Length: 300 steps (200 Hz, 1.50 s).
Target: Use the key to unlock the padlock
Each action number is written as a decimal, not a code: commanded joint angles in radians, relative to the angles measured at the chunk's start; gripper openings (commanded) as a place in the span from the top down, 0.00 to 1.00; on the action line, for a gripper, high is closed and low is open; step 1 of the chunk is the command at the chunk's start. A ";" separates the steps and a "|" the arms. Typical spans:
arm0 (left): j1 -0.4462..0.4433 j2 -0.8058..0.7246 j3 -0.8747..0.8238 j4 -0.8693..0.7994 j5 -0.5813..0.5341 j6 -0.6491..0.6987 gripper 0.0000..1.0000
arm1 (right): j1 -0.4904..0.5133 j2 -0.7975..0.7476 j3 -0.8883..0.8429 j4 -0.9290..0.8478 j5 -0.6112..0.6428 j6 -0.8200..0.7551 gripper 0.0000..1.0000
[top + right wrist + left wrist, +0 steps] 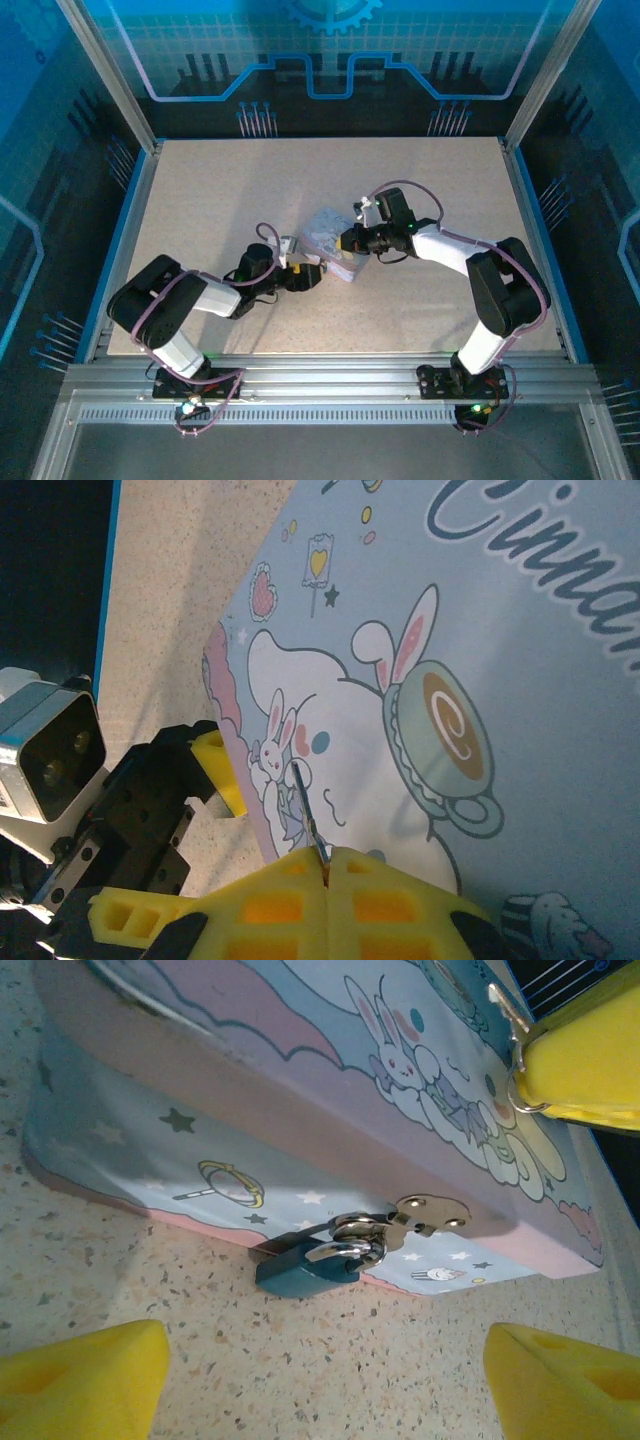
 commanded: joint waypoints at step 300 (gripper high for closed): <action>-0.170 0.198 0.062 0.208 -0.168 -0.200 0.39 | 0.007 0.009 -0.101 0.069 -0.006 0.013 0.98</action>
